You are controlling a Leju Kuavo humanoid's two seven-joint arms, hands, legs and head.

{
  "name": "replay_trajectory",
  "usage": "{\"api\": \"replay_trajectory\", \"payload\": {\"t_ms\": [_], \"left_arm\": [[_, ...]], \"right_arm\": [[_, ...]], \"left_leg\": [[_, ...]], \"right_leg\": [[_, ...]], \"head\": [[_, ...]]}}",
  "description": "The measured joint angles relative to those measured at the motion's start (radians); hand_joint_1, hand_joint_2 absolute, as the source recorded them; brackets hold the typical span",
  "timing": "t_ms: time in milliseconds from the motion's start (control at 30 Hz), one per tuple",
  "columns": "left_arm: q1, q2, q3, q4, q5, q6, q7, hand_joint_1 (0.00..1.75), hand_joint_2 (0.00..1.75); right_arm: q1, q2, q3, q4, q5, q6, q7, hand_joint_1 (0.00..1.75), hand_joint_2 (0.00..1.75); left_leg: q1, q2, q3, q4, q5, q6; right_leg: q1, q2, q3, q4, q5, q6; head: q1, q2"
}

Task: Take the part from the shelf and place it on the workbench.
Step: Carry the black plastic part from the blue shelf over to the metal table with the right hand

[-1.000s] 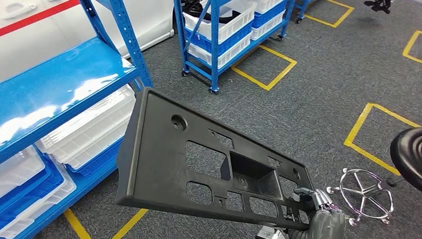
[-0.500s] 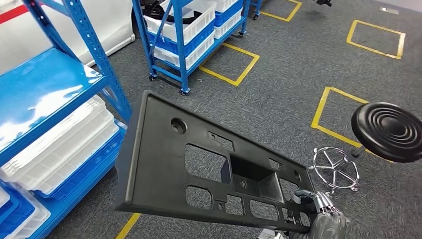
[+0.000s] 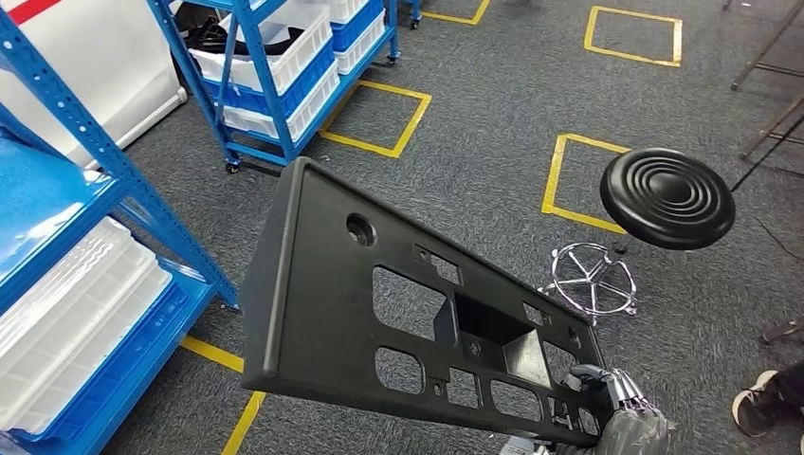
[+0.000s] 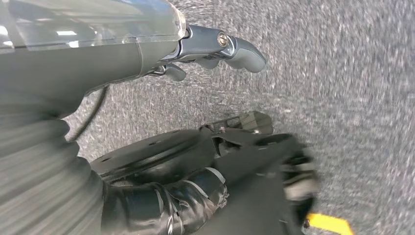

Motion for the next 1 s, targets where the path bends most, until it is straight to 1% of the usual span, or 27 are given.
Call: {"api": "replay_trajectory", "payload": {"t_ms": [33,67,100,133,167,200,233,267,300,333,367,400,433,467,500,533,567,600,633,667,700,733,767,800,867,933,1000], "left_arm": [[0.001,0.000,0.001,0.000,0.000,0.000,0.000,0.00,1.75],[0.002,0.000,0.002,0.000,-0.001,0.000,0.000,0.00,1.75],[0.002,0.000,0.003,0.000,-0.001,0.000,0.000,0.00,1.75],[0.002,0.000,0.005,0.000,-0.001,0.000,0.000,0.00,1.75],[0.002,0.000,0.006,0.000,-0.001,0.000,0.000,0.00,1.75],[0.003,0.000,0.008,0.000,-0.002,0.000,0.000,0.00,1.75],[0.004,0.000,0.010,0.000,-0.002,0.000,0.000,0.00,1.75],[0.004,0.000,0.012,0.000,-0.003,0.000,-0.001,0.00,1.75],[0.003,0.000,0.014,0.000,-0.004,0.000,-0.002,0.00,1.75],[0.002,0.000,0.015,0.000,-0.004,0.001,-0.002,0.00,1.75],[0.000,0.000,0.015,0.000,-0.005,0.002,-0.003,0.00,1.75],[0.000,0.000,0.015,0.000,-0.006,0.002,-0.003,0.00,1.75],[0.000,0.000,0.016,0.000,-0.007,0.003,-0.004,0.00,1.75],[0.000,0.000,0.016,0.000,-0.008,0.003,-0.004,0.00,1.75],[0.002,0.000,0.016,0.000,-0.009,0.003,-0.004,0.00,1.75],[0.003,0.000,0.016,0.000,-0.010,0.003,-0.004,0.00,1.75],[0.003,0.000,0.016,0.000,-0.010,0.003,-0.004,0.00,1.75],[0.003,0.000,0.016,0.000,-0.010,0.003,-0.004,0.00,1.75],[0.002,0.000,0.016,0.000,-0.010,0.003,-0.004,0.00,1.75],[0.001,0.000,0.016,0.000,-0.010,0.004,-0.004,0.00,1.75],[0.000,-0.001,0.016,0.000,-0.011,0.004,-0.005,0.00,1.75],[0.000,-0.001,0.017,0.000,-0.011,0.005,-0.005,0.00,1.75],[-0.001,-0.001,0.017,0.000,-0.011,0.005,-0.005,0.00,1.75],[-0.002,-0.001,0.018,0.000,-0.012,0.006,-0.005,0.00,1.75],[-0.005,-0.001,0.020,0.000,-0.012,0.006,-0.006,0.00,1.75],[-0.005,-0.002,0.022,0.000,-0.013,0.006,-0.006,0.00,1.75],[-0.003,-0.002,0.023,0.000,-0.013,0.006,-0.007,0.00,1.75]], "right_arm": [[0.001,0.002,-0.001,0.000,-0.001,0.000,-0.002,1.75,1.75],[0.002,0.004,-0.003,0.000,-0.003,0.000,-0.005,1.75,1.75],[0.004,0.006,-0.006,0.000,-0.005,0.000,-0.009,1.75,1.75],[0.005,0.009,-0.009,0.000,-0.008,0.000,-0.013,1.75,1.75],[0.006,0.011,-0.012,-0.001,-0.011,0.000,-0.017,1.75,1.75],[0.006,0.015,-0.015,-0.002,-0.013,0.000,-0.021,1.75,1.75],[0.007,0.017,-0.018,-0.004,-0.015,0.000,-0.025,1.75,1.75],[0.009,0.019,-0.021,-0.006,-0.016,0.000,-0.027,1.75,1.75],[0.011,0.020,-0.024,-0.008,-0.017,0.000,-0.029,1.75,1.75],[0.013,0.021,-0.027,-0.010,-0.017,0.000,-0.031,1.75,1.75],[0.016,0.022,-0.031,-0.013,-0.018,0.000,-0.033,1.75,1.75],[0.018,0.023,-0.035,-0.015,-0.019,-0.001,-0.035,1.75,1.75],[0.018,0.024,-0.039,-0.017,-0.020,-0.001,-0.037,1.75,1.75],[0.018,0.024,-0.042,-0.018,-0.021,-0.001,-0.039,1.75,1.75],[0.018,0.025,-0.045,-0.019,-0.023,0.000,-0.039,1.75,1.75],[0.018,0.025,-0.048,-0.019,-0.025,0.000,-0.039,1.75,1.75],[0.019,0.025,-0.051,-0.019,-0.027,0.000,-0.040,1.75,1.75],[0.020,0.025,-0.053,-0.019,-0.029,0.000,-0.040,1.75,1.75],[0.020,0.025,-0.056,-0.019,-0.030,0.000,-0.042,1.75,1.75],[0.020,0.026,-0.058,-0.019,-0.032,0.000,-0.044,1.75,1.75],[0.019,0.026,-0.060,-0.019,-0.033,0.000,-0.046,1.75,1.75],[0.019,0.027,-0.063,-0.020,-0.035,0.000,-0.048,1.75,1.75],[0.019,0.028,-0.066,-0.021,-0.037,0.000,-0.049,1.75,1.75],[0.019,0.029,-0.069,-0.021,-0.039,0.000,-0.049,1.75,1.75],[0.021,0.030,-0.074,-0.023,-0.043,-0.001,-0.049,1.75,1.75],[0.021,0.033,-0.078,-0.025,-0.045,-0.001,-0.050,1.75,1.75],[0.020,0.037,-0.081,-0.025,-0.047,-0.001,-0.051,1.75,1.75]], "left_leg": [[0.001,-0.005,-0.027,0.056,-0.018,-0.002],[0.001,-0.007,-0.041,0.081,-0.016,-0.003],[0.002,-0.008,-0.036,0.066,0.007,-0.003],[0.004,-0.014,-0.015,0.015,0.045,-0.003],[0.007,-0.032,0.013,-0.052,0.082,-0.002],[0.010,-0.059,0.039,-0.114,0.108,-0.001],[0.012,-0.081,0.055,-0.155,0.120,0.002],[0.012,-0.098,0.061,-0.173,0.120,0.005],[0.010,-0.099,0.063,-0.178,0.118,0.009],[0.010,-0.088,0.064,-0.181,0.120,0.016],[0.010,-0.077,0.066,-0.187,0.124,0.024],[0.011,-0.064,0.068,-0.193,0.128,0.032],[0.011,-0.050,0.069,-0.197,0.131,0.039],[0.009,-0.036,0.070,-0.199,0.132,0.044],[0.007,-0.022,0.070,-0.199,0.132,0.047],[0.004,-0.007,0.069,-0.199,0.131,0.048],[0.003,0.008,0.069,-0.198,0.130,0.048],[0.002,0.022,0.070,-0.198,0.128,0.048],[0.001,0.034,0.072,-0.198,0.126,0.047],[0.000,0.044,0.075,-0.198,0.124,0.045],[-0.002,0.054,0.078,-0.197,0.121,0.041],[-0.004,0.061,0.081,-0.197,0.118,0.037],[-0.005,0.068,0.083,-0.196,0.116,0.032],[-0.007,0.076,0.085,-0.197,0.114,0.028],[-0.006,0.086,0.091,-0.196,0.109,0.019],[-0.003,0.054,0.078,-0.156,0.076,0.009],[0.000,0.007,0.022,-0.039,0.013,0.004]], "right_leg": [[0.000,0.012,-0.001,0.001,0.000,0.000],[0.000,0.025,-0.001,0.003,0.000,0.000],[0.000,0.039,-0.001,0.006,0.000,0.000],[-0.001,0.053,-0.001,0.009,-0.002,0.002],[-0.002,0.066,-0.002,0.013,-0.003,0.004],[-0.001,0.079,-0.004,0.019,-0.005,0.008],[-0.001,0.090,-0.010,0.023,-0.005,0.014],[-0.001,0.100,-0.016,0.026,-0.004,0.020],[-0.001,0.110,-0.021,0.027,-0.001,0.027],[-0.003,0.120,-0.025,0.026,0.002,0.034],[-0.003,0.113,-0.028,0.029,0.000,0.038],[-0.003,0.094,-0.036,0.045,-0.011,0.043],[-0.002,0.067,-0.052,0.080,-0.034,0.047],[-0.002,0.037,-0.077,0.134,-0.065,0.050],[-0.003,0.020,-0.108,0.200,-0.098,0.054],[-0.004,0.013,-0.136,0.259,-0.121,0.056],[-0.006,0.010,-0.151,0.292,-0.127,0.058],[-0.007,0.008,-0.147,0.288,-0.114,0.058],[-0.007,0.003,-0.122,0.244,-0.086,0.056],[-0.006,-0.012,-0.083,0.175,-0.053,0.053],[-0.001,-0.036,-0.044,0.106,-0.031,0.048],[0.004,-0.054,-0.017,0.055,-0.017,0.042],[0.010,-0.068,-0.003,0.027,-0.014,0.036],[0.014,-0.069,-0.003,0.020,-0.017,0.032],[0.012,-0.047,-0.003,0.013,-0.012,0.022],[0.004,-0.027,0.003,0.001,-0.005,0.009],[0.002,-0.006,0.003,-0.002,-0.002,0.002]], "head": [[0.000,0.000],[0.000,0.000],[0.000,0.000],[0.000,0.000],[0.000,0.000],[0.000,0.000],[0.000,0.000],[0.000,0.000],[0.000,0.000],[0.000,0.000],[0.000,0.000],[0.001,0.000],[0.002,0.000],[0.003,0.000],[0.004,0.000],[0.004,0.000],[0.004,0.000],[0.004,0.000],[0.004,0.000],[0.004,0.000],[0.004,0.000],[0.004,0.000],[0.004,0.000],[0.004,0.000],[0.004,0.000],[0.003,0.000],[0.002,0.000]]}}
